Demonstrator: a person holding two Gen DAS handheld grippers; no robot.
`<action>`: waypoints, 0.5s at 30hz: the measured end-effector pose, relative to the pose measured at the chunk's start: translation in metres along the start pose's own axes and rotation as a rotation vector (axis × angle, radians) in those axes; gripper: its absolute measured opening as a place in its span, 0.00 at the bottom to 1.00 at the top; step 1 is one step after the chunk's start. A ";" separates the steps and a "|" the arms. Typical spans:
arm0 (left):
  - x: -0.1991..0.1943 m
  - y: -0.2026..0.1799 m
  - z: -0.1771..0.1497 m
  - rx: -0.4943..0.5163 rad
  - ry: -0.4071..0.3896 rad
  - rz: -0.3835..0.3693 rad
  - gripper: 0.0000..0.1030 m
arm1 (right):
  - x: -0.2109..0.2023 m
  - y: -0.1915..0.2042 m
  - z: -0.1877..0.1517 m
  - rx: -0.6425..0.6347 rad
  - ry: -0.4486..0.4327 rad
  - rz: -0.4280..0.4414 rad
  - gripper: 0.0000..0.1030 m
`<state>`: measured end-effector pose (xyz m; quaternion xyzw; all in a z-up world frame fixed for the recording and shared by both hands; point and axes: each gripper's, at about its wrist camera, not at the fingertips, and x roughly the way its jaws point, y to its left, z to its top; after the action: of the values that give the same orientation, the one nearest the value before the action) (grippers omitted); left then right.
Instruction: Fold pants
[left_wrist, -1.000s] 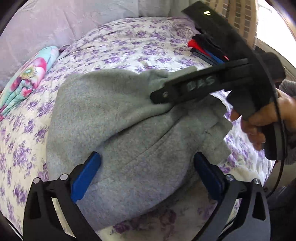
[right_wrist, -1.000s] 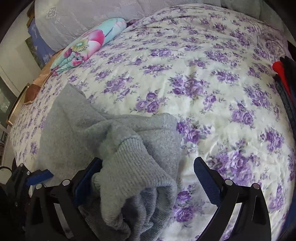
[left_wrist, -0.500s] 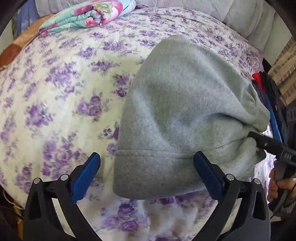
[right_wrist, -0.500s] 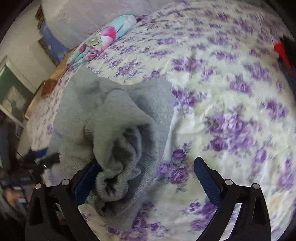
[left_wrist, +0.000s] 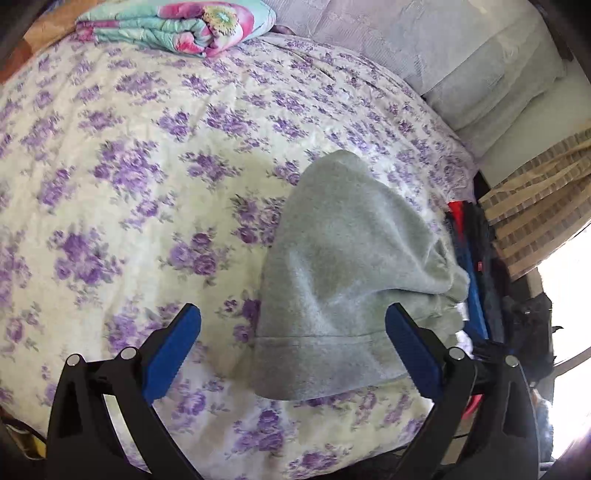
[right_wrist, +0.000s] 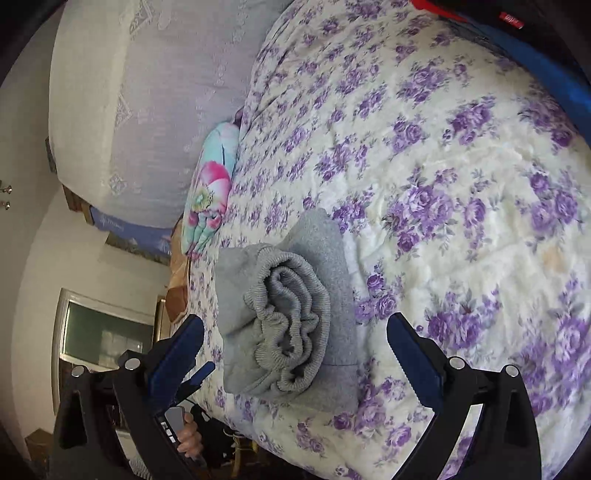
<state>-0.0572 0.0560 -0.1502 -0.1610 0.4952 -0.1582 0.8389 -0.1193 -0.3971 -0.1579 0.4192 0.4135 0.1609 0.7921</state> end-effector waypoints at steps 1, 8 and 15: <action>-0.002 -0.005 0.000 0.041 -0.008 0.053 0.95 | -0.002 0.008 -0.007 -0.019 -0.018 -0.020 0.96; 0.006 -0.022 0.002 0.228 0.017 0.196 0.95 | 0.030 0.067 -0.038 -0.242 0.022 -0.229 0.96; 0.014 -0.026 -0.008 0.283 0.044 0.190 0.95 | 0.073 0.075 -0.052 -0.390 0.106 -0.466 0.96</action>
<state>-0.0605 0.0254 -0.1540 0.0095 0.4992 -0.1499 0.8534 -0.1088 -0.2808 -0.1525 0.1442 0.5003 0.0729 0.8506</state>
